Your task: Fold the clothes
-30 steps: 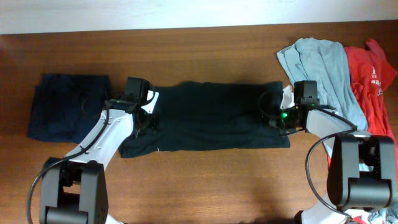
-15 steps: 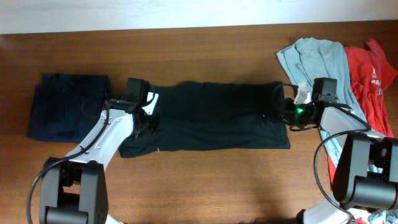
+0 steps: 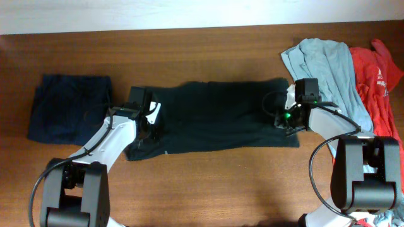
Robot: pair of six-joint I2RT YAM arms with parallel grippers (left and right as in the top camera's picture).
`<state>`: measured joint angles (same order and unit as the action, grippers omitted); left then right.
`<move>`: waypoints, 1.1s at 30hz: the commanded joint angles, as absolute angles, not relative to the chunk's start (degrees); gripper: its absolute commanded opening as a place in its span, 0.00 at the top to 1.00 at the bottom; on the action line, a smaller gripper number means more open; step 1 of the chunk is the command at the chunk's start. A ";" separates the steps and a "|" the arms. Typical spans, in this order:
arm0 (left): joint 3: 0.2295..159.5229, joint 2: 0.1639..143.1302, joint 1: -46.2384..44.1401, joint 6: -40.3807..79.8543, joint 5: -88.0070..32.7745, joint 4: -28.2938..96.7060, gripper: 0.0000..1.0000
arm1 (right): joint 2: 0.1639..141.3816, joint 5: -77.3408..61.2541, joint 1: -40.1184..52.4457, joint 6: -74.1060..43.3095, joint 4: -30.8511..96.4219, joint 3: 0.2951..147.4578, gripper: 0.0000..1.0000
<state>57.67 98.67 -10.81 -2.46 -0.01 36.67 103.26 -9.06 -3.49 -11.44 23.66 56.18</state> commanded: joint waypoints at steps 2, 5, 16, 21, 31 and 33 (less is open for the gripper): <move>57.19 97.76 -10.72 -1.65 -0.69 35.92 0.79 | 102.67 -3.46 -3.44 -13.80 23.16 59.94 0.96; 57.19 97.76 -10.72 -1.65 -0.69 35.55 0.78 | 102.56 -4.36 -3.44 -13.82 23.33 63.18 0.96; 57.01 97.80 -10.72 -1.65 -0.69 35.81 0.53 | 102.56 -2.61 -3.51 -14.06 32.49 67.07 0.90; 57.01 97.97 -10.72 -1.43 -0.67 34.81 0.48 | 102.56 -5.32 -3.51 -14.11 44.23 67.07 0.86; 57.01 105.86 -10.37 4.49 6.39 30.76 0.54 | 102.59 -7.22 -4.38 -14.85 56.77 67.02 0.68; 57.34 105.25 -9.72 4.71 6.46 30.68 0.55 | 102.59 -7.33 -5.78 -15.53 56.38 67.02 0.64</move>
